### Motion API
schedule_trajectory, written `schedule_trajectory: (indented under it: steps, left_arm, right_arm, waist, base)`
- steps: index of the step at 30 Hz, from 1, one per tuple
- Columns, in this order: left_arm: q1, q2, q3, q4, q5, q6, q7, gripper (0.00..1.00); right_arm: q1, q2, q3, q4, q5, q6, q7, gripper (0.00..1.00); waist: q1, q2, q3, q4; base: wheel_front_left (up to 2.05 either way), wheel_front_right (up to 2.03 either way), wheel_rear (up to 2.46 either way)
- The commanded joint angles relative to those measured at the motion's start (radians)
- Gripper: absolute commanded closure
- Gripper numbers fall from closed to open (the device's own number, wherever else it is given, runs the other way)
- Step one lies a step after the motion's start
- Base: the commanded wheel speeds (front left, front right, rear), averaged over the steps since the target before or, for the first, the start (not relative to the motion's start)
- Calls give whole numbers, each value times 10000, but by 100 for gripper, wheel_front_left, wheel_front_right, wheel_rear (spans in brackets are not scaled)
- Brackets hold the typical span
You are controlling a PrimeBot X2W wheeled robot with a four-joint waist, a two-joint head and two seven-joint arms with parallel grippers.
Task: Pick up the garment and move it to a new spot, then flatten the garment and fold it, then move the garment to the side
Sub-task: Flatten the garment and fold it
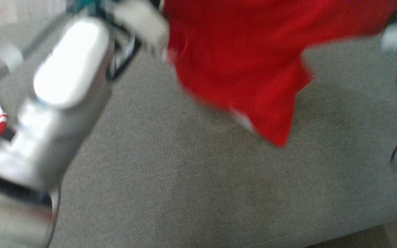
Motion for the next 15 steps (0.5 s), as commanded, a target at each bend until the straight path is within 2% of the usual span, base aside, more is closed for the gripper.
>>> schedule_trajectory:
  steps: [1, 5, 8, 12, 15]
  left_arm:
    - [-610, 243, 331, -202, 96, -27, -113, 100]
    - [-2563, -163, 375, 553, 726, 125, -1160, 100]
    - [-3253, -426, 442, 1019, 936, 248, -2042, 100]
    - [-2937, -383, 397, 1126, 875, 117, -2559, 100]
    - [-2018, 41, -136, 581, 1369, 38, -2631, 100]
  right_arm:
    - [-441, -144, 56, -319, -91, 77, -61, 100]
    - [-2356, -487, -369, -294, -484, 77, -61, 100]
    - [-2972, -714, -481, -489, -593, 77, -61, 100]
    - [-2365, -953, -382, -833, -362, 77, -61, 100]
    - [-1204, -889, -354, -1201, 112, 77, -61, 100]
  waist:
    - [-2, 0, 374, 80]
    - [-2, 0, 850, 211]
    - [-2, 0, 983, 340]
    - [-2, 0, 1001, 475]
    - [-2, 0, 1051, 517]
  base:
    - [0, 0, 0]
    - [0, 0, 0]
    - [0, 0, 0]
    - [0, 0, 0]
    - [0, 0, 0]
